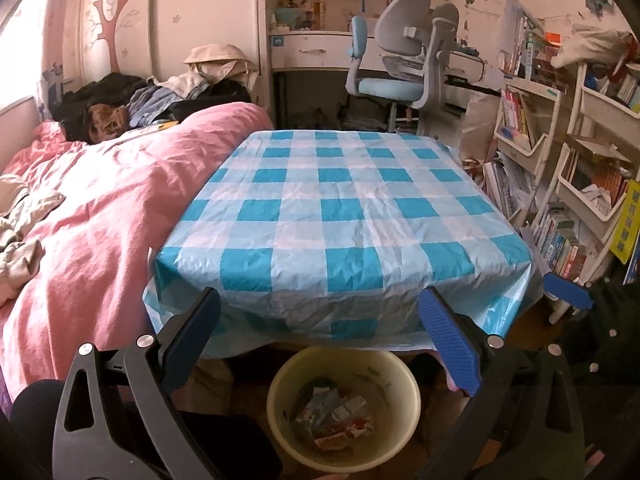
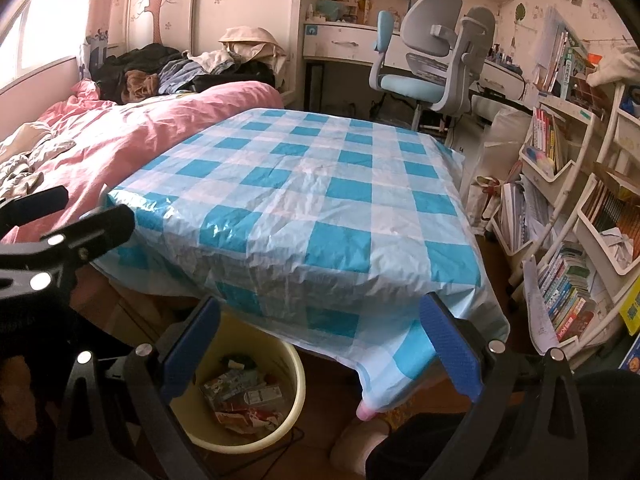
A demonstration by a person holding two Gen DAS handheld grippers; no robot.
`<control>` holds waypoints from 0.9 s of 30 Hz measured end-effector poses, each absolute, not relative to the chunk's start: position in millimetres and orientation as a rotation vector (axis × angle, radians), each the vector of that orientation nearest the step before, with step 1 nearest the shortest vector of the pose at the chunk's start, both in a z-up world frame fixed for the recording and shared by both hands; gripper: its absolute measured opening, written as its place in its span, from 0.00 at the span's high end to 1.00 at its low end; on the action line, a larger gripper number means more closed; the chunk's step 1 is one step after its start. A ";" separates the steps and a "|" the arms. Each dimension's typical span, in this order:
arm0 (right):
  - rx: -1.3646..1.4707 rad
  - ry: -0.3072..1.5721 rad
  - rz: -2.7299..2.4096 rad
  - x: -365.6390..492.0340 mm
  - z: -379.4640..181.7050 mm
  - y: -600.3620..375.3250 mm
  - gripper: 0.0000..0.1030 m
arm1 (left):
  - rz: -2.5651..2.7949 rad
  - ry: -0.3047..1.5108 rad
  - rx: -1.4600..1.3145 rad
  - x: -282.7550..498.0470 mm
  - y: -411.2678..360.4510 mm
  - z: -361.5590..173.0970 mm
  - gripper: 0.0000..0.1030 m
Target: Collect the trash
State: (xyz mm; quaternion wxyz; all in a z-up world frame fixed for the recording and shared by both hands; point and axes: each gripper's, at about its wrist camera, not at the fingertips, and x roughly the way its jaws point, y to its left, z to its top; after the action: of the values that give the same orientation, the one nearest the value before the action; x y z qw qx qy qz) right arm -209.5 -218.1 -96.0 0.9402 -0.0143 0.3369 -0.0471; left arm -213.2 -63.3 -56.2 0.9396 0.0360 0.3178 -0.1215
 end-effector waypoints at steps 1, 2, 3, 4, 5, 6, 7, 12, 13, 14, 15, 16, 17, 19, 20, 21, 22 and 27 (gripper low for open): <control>-0.030 0.687 -0.096 -209.7 -96.1 -218.1 0.08 | -0.237 0.633 0.071 -214.7 -62.0 -54.3 0.07; -0.029 0.686 -0.096 -209.7 -96.0 -218.2 0.08 | -0.229 0.615 0.072 -216.7 -61.3 -52.1 0.07; -0.030 0.687 -0.096 -209.6 -96.4 -218.1 0.07 | -0.230 0.606 0.070 -217.8 -60.7 -50.7 0.07; -0.030 0.687 -0.096 -209.4 -96.3 -218.2 0.08 | -0.239 0.601 0.063 -218.7 -60.1 -49.6 0.07; -0.030 0.687 -0.096 -209.8 -96.5 -218.2 0.08 | -0.253 0.591 0.051 -220.0 -59.4 -49.1 0.07; -0.029 0.687 -0.096 -209.4 -96.0 -218.4 0.08 | -0.260 0.578 0.043 -221.2 -58.9 -49.2 0.07; -0.030 0.687 -0.096 -209.7 -96.6 -218.3 0.08 | -0.269 0.566 0.038 -222.6 -58.9 -49.9 0.07; -0.026 0.690 -0.097 -208.6 -97.0 -218.4 0.07 | -0.337 0.568 0.069 -225.4 -66.2 -53.3 0.07; -0.026 0.691 -0.098 -208.4 -97.7 -218.0 0.07 | -0.332 0.566 0.082 -226.3 -67.9 -53.6 0.07; -0.025 0.691 -0.099 -208.0 -98.3 -217.3 0.07 | -0.323 0.566 0.101 -226.5 -69.6 -53.9 0.07; -0.024 0.691 -0.099 -207.9 -98.5 -216.7 0.07 | -0.316 0.571 0.115 -225.9 -70.4 -54.0 0.07; -0.024 0.691 -0.099 -208.3 -98.5 -216.9 0.07 | -0.311 0.576 0.119 -225.7 -70.1 -53.5 0.07; -0.025 0.690 -0.099 -208.1 -98.6 -216.7 0.07 | -0.297 0.584 0.122 -224.6 -69.0 -53.1 0.07; -0.025 0.690 -0.099 -208.0 -99.1 -216.3 0.08 | -0.262 0.599 0.115 -221.7 -65.0 -51.8 0.07; -0.024 0.689 -0.099 -207.6 -99.5 -215.9 0.08 | -0.251 0.604 0.109 -220.8 -62.9 -50.7 0.07; -0.023 0.689 -0.098 -207.6 -99.4 -215.8 0.07 | -0.243 0.608 0.097 -219.9 -60.4 -49.2 0.07; -0.023 0.689 -0.098 -208.3 -99.8 -215.4 0.08 | -0.239 0.606 0.089 -219.4 -58.1 -48.4 0.07; -0.022 0.679 -0.096 -209.1 -99.9 -211.9 0.08 | -0.214 0.592 0.065 -218.8 -51.4 -45.9 0.07</control>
State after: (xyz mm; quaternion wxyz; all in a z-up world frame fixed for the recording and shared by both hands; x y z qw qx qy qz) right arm -209.1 -211.9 -99.9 0.9418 -0.0107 0.3327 -0.0472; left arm -218.8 -51.4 -45.9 0.9503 0.0322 0.2913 -0.1053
